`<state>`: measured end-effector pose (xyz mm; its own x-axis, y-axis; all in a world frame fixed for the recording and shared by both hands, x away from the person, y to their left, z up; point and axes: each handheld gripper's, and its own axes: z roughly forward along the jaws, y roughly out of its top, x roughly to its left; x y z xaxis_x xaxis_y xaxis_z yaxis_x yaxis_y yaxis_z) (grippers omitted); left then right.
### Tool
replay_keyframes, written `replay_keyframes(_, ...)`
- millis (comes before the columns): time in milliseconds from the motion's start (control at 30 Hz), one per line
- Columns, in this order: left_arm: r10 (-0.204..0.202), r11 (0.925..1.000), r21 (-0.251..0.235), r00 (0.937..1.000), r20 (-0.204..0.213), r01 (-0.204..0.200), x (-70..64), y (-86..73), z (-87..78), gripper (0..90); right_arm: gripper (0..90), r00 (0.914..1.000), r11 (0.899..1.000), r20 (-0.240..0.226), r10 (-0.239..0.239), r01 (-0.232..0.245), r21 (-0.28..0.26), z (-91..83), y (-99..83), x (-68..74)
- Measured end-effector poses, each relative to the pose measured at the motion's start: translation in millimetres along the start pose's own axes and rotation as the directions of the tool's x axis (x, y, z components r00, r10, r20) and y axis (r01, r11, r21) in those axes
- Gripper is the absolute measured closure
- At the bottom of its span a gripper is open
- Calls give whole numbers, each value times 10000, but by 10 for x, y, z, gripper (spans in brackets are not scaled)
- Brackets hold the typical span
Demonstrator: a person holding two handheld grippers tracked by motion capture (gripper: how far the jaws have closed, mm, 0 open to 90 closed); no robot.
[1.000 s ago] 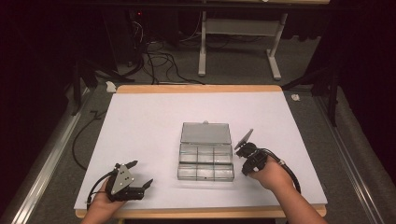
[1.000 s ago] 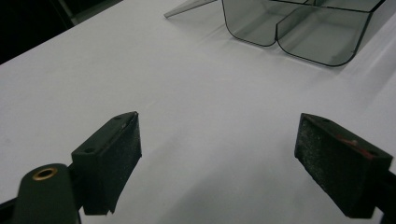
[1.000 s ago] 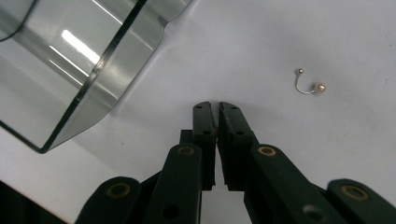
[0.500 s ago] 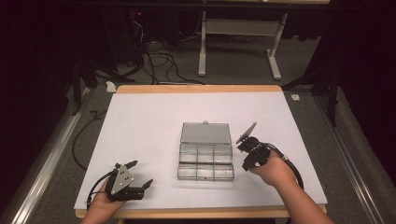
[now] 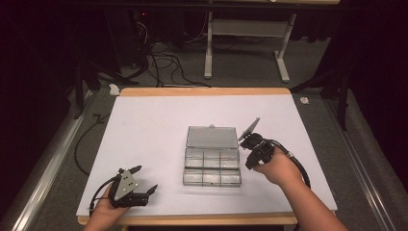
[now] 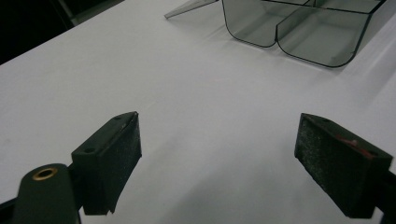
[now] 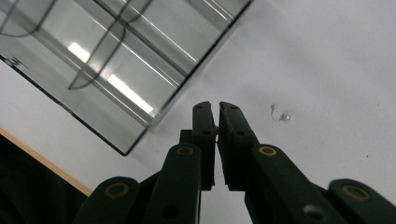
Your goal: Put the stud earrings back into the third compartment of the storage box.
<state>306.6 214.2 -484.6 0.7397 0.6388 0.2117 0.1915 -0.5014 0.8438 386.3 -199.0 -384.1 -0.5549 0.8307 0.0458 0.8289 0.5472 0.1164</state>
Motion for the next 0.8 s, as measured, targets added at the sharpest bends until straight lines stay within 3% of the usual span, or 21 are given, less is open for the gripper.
replay_keyframes(400,-5,10000,-6,10000,-8,5,1,1,1,153,864,9989,9989,-23,-463,463,1,-25,260,176)
replay_keyframes(567,-24,10000,5,10000,-1,24,3,1,2,153,863,9995,9994,-67,-324,325,108,15,334,217)
replay_keyframes(800,-30,10000,9,10000,11,30,3,0,3,153,863,9979,9977,-87,-644,645,196,152,466,241)
